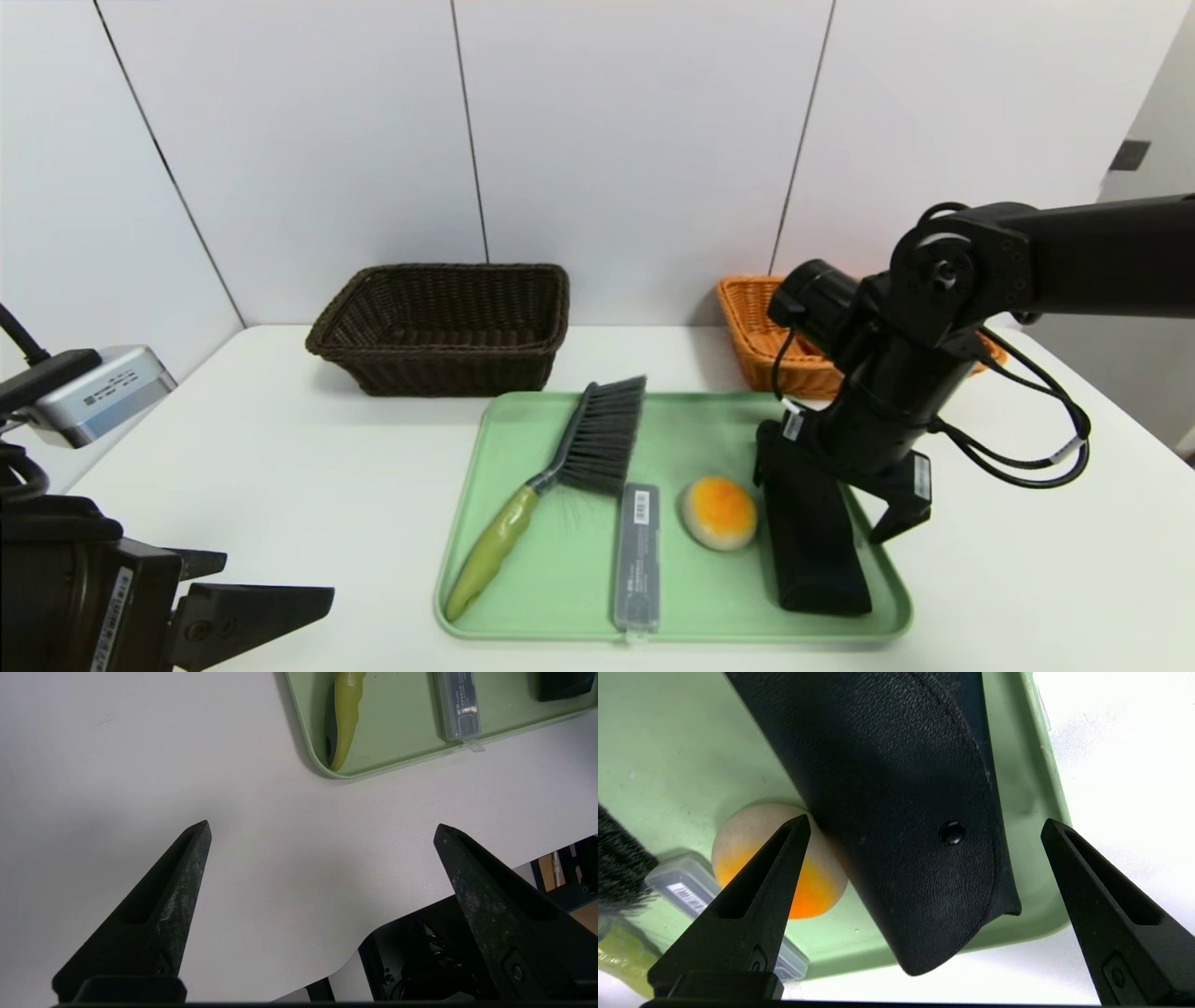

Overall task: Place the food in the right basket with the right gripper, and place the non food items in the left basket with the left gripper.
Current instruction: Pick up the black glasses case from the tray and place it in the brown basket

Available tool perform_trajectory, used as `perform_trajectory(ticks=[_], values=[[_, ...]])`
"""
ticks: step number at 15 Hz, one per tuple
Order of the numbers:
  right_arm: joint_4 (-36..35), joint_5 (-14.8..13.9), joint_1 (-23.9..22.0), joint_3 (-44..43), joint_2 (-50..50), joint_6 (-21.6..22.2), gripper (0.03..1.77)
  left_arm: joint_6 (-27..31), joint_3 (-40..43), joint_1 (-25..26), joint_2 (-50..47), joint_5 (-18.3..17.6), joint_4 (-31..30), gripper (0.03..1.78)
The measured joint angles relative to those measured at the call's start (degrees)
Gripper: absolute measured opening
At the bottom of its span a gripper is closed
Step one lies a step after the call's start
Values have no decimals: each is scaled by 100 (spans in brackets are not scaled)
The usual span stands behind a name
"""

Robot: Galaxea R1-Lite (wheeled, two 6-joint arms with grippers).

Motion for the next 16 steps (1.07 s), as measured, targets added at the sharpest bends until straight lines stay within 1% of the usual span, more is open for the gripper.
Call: perform_trajectory(ticks=[4,8,11,12,14,16], values=[[-27,106,-18,-30,146,2,171,0,0,0,26,0,-5,169],[-35,146,-16,-44,230,2,171,0,13,0,35,-2,-5,169],[-63,152,-20,-45,245,5,124,-10,33,0,37,0,-10,169],[-66,163,-18,-52,247,5,111,-7,39,0,37,0,-7,169],[-71,238,-18,-66,256,2,90,-11,41,0,35,2,-10,169],[-68,244,-16,-72,256,2,75,-16,46,0,28,0,-2,169]])
